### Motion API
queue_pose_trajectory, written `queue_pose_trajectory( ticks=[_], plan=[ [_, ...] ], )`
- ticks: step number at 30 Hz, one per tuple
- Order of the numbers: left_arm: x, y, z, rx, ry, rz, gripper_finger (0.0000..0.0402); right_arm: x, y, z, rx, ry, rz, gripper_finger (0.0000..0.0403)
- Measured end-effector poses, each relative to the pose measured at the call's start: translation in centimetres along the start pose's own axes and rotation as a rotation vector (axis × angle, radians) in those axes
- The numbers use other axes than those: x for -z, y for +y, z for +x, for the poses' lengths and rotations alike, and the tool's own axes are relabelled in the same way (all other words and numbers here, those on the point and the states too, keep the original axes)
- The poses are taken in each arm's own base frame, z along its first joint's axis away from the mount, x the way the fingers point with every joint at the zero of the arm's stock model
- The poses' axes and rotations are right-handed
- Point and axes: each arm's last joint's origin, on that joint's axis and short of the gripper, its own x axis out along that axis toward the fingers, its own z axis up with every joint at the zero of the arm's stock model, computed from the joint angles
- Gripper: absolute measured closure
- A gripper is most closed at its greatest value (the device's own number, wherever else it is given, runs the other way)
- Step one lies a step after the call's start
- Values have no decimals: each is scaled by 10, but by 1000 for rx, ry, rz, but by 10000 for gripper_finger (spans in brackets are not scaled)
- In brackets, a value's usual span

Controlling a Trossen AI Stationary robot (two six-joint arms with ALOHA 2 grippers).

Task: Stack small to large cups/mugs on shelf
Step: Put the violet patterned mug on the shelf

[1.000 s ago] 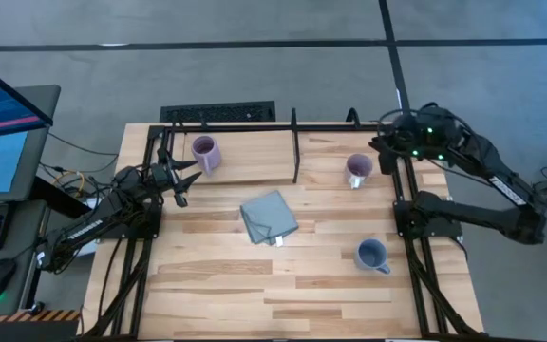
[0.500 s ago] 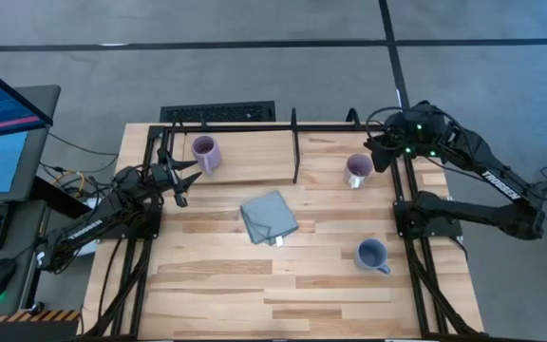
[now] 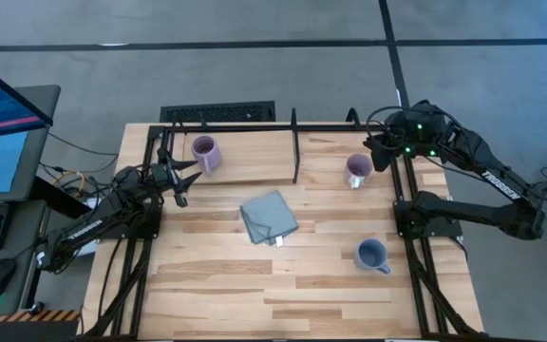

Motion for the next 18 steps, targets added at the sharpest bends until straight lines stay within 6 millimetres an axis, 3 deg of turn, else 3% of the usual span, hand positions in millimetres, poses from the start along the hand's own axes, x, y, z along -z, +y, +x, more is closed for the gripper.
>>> queue_pose_trajectory(
  ticks=[12, 18],
  plan=[
    [0, 0, 0, 0, 1, 0, 240, -2, 0, 6, 3, 18, -1, 289],
    [0, 0, 0, -1, 1, 0, 240, 7, -4, 15, 61, 161, -41, 289]
  ],
)
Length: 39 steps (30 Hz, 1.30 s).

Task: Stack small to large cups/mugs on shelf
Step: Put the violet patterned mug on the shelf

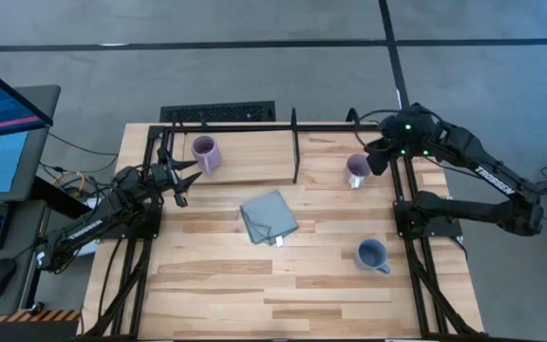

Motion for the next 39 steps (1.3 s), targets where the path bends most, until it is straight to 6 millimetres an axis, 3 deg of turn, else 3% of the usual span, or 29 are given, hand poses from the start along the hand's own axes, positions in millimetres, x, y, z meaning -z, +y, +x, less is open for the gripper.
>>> queue_pose_trajectory(
  ticks=[7, 27, 31, 39],
  plan=[
    [0, 0, 0, -3, 1, 1, 240, 5, -5, 24, 144, 221, 7, 289],
    [0, 0, 0, -3, 0, -6, 240, -4, -10, 81, 230, 440, -9, 286],
    [0, 0, 0, -3, 0, -7, 240, -3, -10, 86, 214, 460, -10, 260],
    [0, 0, 0, -3, 0, -7, 240, -3, -9, 85, 206, 456, -4, 169]
  ],
)
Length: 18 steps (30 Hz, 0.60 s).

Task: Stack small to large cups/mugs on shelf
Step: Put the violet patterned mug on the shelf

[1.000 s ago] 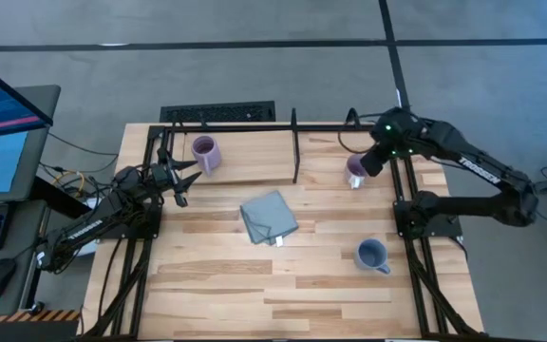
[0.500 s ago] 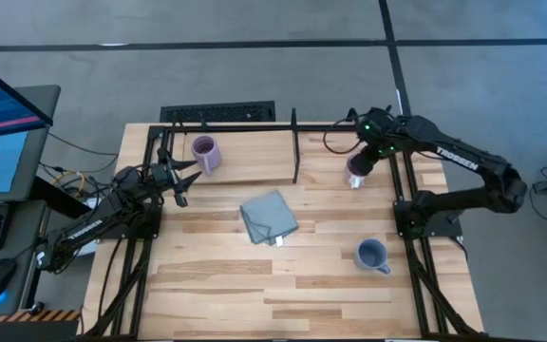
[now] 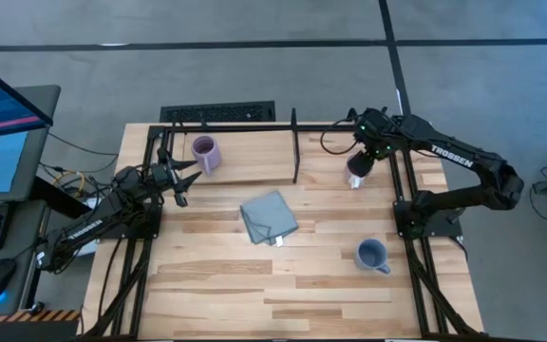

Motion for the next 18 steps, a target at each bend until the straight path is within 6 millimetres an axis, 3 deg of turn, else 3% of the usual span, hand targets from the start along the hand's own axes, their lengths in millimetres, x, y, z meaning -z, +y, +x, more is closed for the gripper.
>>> queue_pose_trajectory(
  ticks=[5, 10, 18],
  plan=[
    [0, 0, 0, 0, 0, 0, 240, 0, 0, 0, 7, -1, -34, 154],
    [0, 0, 0, 0, 0, 0, 240, -1, -3, 0, 113, -10, -48, 160],
    [0, 0, 0, 0, 0, 0, 240, -2, -4, 0, 124, -21, -135, 175]
  ],
)
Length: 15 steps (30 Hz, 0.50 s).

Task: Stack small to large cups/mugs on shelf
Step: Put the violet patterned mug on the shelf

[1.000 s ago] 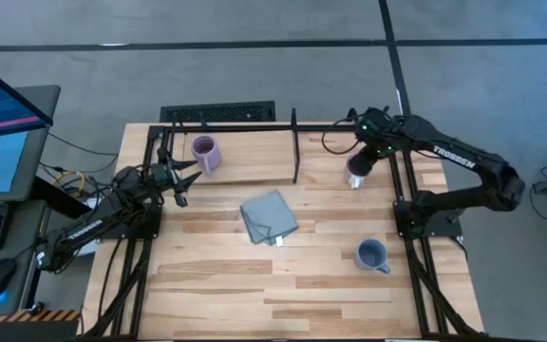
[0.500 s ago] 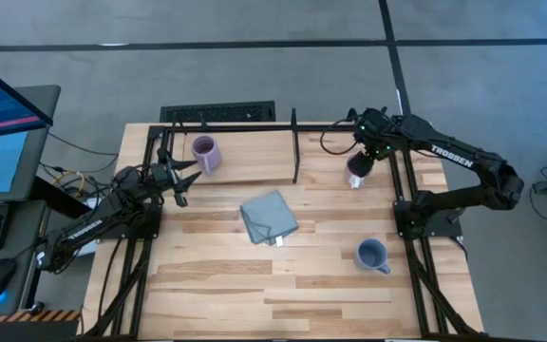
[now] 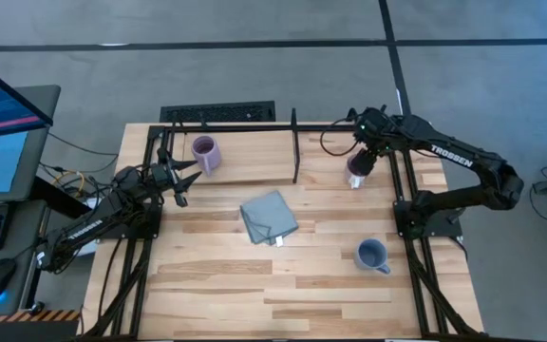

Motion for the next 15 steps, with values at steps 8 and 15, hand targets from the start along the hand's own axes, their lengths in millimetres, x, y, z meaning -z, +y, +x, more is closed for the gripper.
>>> queue_pose_trajectory(
  ticks=[8, 15],
  plan=[
    [0, 0, 0, 0, 0, 0, 240, 9, 5, 19, 1, 40, -157, 194],
    [0, 0, 0, 0, 0, 0, 240, 10, 6, 30, 6, 10, -167, 203]
  ],
)
